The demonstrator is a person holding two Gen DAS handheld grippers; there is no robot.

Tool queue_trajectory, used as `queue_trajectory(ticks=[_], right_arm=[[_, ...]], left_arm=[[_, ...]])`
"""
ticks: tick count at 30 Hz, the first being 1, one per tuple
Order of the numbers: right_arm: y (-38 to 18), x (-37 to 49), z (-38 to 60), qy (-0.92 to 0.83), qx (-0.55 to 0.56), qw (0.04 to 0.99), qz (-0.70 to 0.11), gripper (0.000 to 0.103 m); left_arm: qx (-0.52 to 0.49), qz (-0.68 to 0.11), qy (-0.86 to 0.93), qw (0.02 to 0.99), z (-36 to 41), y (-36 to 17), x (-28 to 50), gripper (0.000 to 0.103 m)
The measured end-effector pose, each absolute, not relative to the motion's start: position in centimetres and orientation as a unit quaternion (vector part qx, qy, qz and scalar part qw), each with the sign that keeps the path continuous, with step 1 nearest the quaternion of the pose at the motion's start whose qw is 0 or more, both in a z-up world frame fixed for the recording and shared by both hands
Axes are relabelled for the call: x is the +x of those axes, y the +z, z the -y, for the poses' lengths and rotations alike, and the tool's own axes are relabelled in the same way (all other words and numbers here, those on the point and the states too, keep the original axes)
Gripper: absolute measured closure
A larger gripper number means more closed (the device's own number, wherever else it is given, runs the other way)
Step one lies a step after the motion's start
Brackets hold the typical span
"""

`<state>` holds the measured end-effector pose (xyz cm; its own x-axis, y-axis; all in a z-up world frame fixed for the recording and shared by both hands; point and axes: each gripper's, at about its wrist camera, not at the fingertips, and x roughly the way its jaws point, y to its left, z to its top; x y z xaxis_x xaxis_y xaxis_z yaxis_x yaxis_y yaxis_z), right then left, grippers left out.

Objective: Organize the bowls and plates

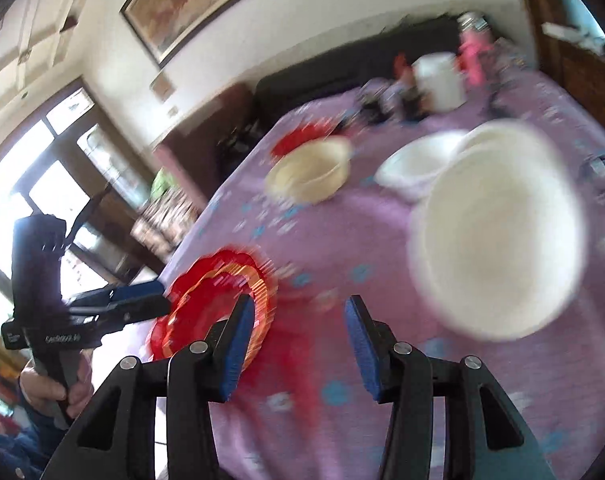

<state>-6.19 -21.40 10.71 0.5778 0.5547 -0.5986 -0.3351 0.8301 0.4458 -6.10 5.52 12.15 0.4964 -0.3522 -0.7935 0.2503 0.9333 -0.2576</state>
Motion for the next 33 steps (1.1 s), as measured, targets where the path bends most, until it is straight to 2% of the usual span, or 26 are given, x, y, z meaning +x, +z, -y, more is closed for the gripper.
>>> queue_trajectory(ticks=[7,12,18,22,24,25,26,28,31,33], right_arm=[[12.7,-1.2,31.2,0.163,0.126,0.911,-0.357,0.052],[9.9,4.2,34.8,0.181,0.161,0.883,-0.402,0.052],[8.0,7.1,35.8,0.199,0.188,0.871,-0.408,0.054],[7.0,8.6,35.5,0.205,0.169,0.865,-0.426,0.063],[6.4,9.1,34.9,0.195,0.146,0.866,-0.437,0.071],[6.1,9.2,34.9,0.188,0.14,0.868,-0.437,0.081],[6.0,9.2,35.0,0.181,0.142,0.87,-0.436,0.086],[6.1,8.8,35.9,0.148,0.159,0.879,-0.425,0.088],[7.4,7.5,37.5,0.086,0.165,0.902,-0.39,0.096],[8.2,6.8,38.6,0.051,0.169,0.912,-0.371,0.096]], left_arm=[[-0.032,-0.494,-0.224,0.84,1.7,11.4,-3.6,0.035],[-0.018,-0.511,-0.241,0.825,5.2,10.3,-2.4,0.035],[-0.021,-0.52,-0.233,0.821,6.5,10.0,-0.8,0.035],[-0.02,-0.525,-0.234,0.818,7.3,9.7,-0.1,0.035],[-0.022,-0.528,-0.229,0.818,7.5,9.6,0.8,0.035],[-0.026,-0.53,-0.225,0.817,7.5,9.5,1.2,0.035],[-0.034,-0.532,-0.222,0.816,7.5,9.3,1.7,0.035],[-0.042,-0.533,-0.222,0.815,7.5,9.2,2.3,0.035],[-0.051,-0.534,-0.219,0.815,7.9,8.9,2.9,0.035],[-0.056,-0.537,-0.22,0.813,8.3,8.8,3.1,0.035]])
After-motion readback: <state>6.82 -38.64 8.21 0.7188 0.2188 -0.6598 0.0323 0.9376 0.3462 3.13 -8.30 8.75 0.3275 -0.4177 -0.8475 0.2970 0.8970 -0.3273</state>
